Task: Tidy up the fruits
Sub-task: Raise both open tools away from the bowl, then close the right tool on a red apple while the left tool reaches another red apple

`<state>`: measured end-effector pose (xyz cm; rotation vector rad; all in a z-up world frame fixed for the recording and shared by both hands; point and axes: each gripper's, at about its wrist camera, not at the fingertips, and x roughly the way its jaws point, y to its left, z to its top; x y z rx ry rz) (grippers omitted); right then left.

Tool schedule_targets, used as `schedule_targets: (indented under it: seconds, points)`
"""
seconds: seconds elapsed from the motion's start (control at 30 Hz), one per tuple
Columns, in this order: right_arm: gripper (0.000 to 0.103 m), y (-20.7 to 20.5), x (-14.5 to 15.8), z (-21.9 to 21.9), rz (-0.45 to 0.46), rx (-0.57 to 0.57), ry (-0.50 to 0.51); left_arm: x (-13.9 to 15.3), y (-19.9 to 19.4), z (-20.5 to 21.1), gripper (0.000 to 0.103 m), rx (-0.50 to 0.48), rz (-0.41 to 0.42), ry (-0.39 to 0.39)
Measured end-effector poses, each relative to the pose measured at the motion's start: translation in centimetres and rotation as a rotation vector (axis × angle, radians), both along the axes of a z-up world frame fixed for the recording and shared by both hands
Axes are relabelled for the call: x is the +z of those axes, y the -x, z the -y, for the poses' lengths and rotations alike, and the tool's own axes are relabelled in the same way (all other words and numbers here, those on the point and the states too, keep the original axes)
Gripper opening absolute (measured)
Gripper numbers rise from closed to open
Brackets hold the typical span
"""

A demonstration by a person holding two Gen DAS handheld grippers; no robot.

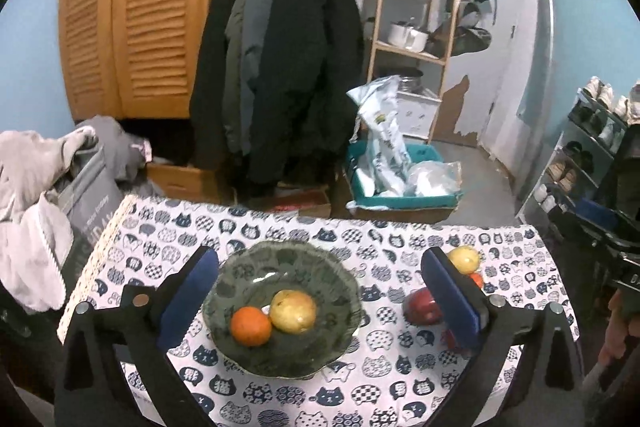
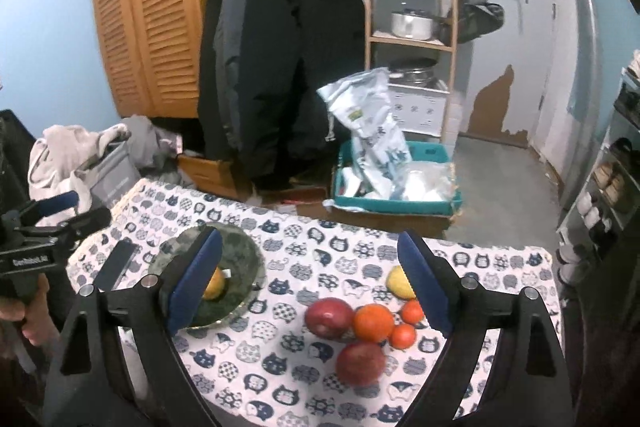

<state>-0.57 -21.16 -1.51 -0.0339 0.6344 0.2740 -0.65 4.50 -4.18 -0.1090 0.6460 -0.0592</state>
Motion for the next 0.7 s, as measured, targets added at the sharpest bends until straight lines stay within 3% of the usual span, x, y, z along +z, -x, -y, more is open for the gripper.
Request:
schedule_targets:
  seconds: [0.27, 0.7]
  points:
    - [0.089, 0.4, -1.0, 4.4, -0.020, -0.070, -0.018, 0.5, -0.5, 3.3, 0.102, -0.067, 0.006, -0.015]
    - [0.089, 0.2, -4.1, 8.4, -0.088, -0.152, -0.015, -2.2, -2.4, 7.9, 0.102, -0.147, -0.073, -0.050]
